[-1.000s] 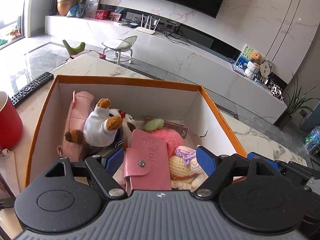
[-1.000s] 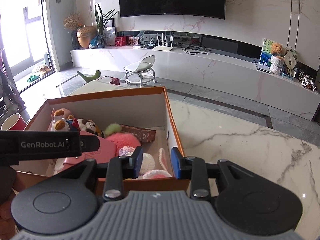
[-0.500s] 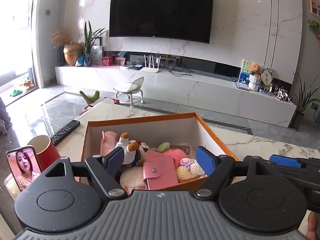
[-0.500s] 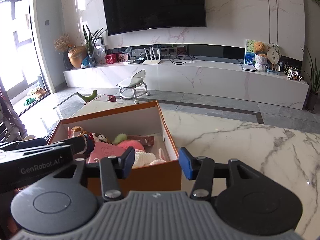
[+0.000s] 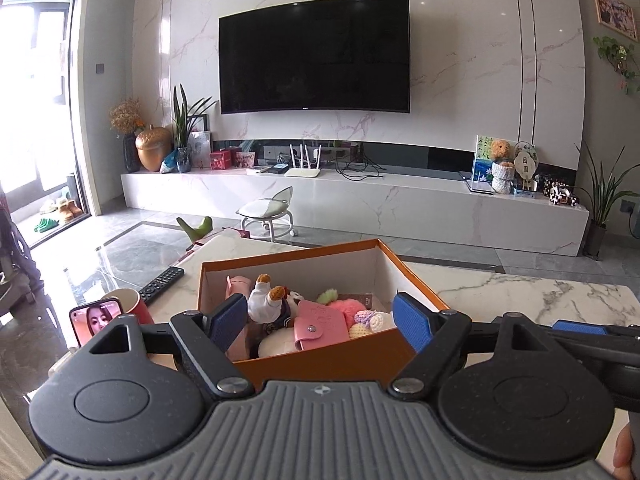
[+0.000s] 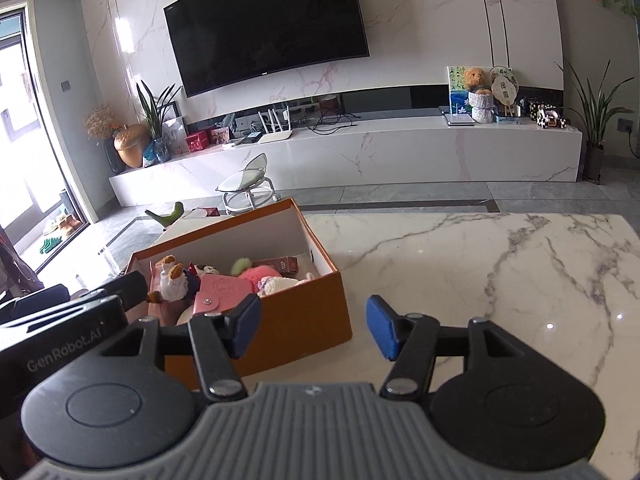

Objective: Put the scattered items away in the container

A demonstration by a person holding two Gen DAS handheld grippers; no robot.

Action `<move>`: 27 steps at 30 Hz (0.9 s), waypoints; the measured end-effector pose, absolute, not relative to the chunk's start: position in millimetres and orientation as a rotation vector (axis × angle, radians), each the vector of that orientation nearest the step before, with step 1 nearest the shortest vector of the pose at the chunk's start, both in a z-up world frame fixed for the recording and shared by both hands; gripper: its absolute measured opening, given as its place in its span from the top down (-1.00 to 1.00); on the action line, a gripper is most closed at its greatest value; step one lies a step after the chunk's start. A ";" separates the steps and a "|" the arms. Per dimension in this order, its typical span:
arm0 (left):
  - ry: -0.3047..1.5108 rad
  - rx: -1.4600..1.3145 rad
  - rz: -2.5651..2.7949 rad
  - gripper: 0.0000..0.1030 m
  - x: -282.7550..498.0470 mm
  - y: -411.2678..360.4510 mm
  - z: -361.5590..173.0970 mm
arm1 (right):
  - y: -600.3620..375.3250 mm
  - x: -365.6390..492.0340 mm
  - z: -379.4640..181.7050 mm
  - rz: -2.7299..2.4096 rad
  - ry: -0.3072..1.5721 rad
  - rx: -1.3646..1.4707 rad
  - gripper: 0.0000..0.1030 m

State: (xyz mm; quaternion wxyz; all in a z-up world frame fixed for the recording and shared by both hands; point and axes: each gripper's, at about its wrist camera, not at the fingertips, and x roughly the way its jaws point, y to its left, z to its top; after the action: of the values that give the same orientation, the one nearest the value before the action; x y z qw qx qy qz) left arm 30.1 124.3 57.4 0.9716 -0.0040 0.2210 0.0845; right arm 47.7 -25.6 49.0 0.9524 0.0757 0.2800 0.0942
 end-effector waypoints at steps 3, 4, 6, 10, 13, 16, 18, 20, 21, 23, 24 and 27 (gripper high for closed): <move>0.435 0.004 0.186 -0.84 20.9 120.1 57.8 | -27.6 35.0 52.1 0.192 0.550 0.154 -0.27; 0.437 0.005 0.189 -0.84 18.9 119.3 57.3 | -28.1 31.3 52.6 0.191 0.545 0.152 -0.28; 0.441 0.005 0.194 -0.84 14.9 117.8 56.2 | -29.0 24.3 52.6 0.187 0.534 0.146 -0.30; 0.451 0.015 0.204 -0.84 2.7 118.7 53.6 | -32.0 15.4 48.3 0.181 0.530 0.141 -0.37; 0.462 0.022 0.213 -0.84 -0.2 116.2 48.2 | -34.2 8.7 42.7 0.181 0.538 0.140 -0.37; 0.472 0.017 0.216 -0.84 -4.5 114.3 44.2 | -35.4 5.0 38.1 0.174 0.544 0.133 -0.37; 0.478 0.022 0.216 -0.84 -6.2 112.6 42.4 | -36.3 2.6 35.2 0.167 0.546 0.127 -0.37; 0.482 0.025 0.214 -0.84 -6.0 111.0 42.7 | -38.2 0.9 33.2 0.161 0.549 0.127 -0.37; 0.484 0.027 0.213 -0.84 -5.9 110.2 42.8 | -39.1 0.3 32.3 0.158 0.551 0.127 -0.37; 0.488 0.030 0.211 -0.84 -5.7 108.6 43.2 | -40.9 -1.0 31.1 0.153 0.554 0.128 -0.37; 0.491 0.032 0.210 -0.84 -5.6 107.9 43.3 | -42.1 -1.9 31.5 0.151 0.552 0.129 -0.37; 0.494 0.039 0.206 -0.84 -10.1 107.4 43.6 | -44.8 -4.5 33.5 0.146 0.543 0.130 -0.37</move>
State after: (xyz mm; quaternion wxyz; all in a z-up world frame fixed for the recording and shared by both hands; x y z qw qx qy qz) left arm -10.1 107.4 43.6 0.9643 0.0194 0.2439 0.1018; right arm -4.5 -44.8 33.5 0.9586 0.0641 0.2679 0.0721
